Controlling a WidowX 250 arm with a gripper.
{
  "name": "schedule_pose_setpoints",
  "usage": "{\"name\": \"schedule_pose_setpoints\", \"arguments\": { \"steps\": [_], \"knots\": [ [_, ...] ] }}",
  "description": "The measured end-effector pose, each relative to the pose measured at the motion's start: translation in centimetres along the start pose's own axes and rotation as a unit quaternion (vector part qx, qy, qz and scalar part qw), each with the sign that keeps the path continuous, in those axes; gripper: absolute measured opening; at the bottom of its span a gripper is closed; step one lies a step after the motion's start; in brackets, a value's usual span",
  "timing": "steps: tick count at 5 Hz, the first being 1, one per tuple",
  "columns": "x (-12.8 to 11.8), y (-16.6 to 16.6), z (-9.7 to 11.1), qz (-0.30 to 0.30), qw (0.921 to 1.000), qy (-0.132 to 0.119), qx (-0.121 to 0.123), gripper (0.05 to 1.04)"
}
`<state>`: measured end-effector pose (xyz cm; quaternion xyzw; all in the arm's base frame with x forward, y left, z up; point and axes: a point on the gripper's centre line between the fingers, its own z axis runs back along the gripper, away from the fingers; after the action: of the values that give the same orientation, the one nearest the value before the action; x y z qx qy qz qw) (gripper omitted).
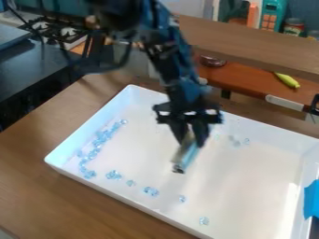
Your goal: Sweep into pile
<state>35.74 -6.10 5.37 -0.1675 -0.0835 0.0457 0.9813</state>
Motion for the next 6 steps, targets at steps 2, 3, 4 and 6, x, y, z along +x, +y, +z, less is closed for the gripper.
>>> {"name": "schedule_pose_setpoints", "arguments": {
  "steps": [2, 3, 4, 6],
  "knots": [
    [-1.2, -4.5, -3.0, -0.002, 0.9998, -0.018, 0.012, 0.374],
    [-2.3, -6.3, -5.8, 0.009, 0.9994, -0.021, 0.025, 0.374],
    [-2.8, -6.3, -7.8, 0.028, 0.9983, -0.028, 0.042, 0.374],
    [-3.2, -4.6, -8.4, 0.029, 0.9976, -0.037, 0.050, 0.374]
  ]
}}
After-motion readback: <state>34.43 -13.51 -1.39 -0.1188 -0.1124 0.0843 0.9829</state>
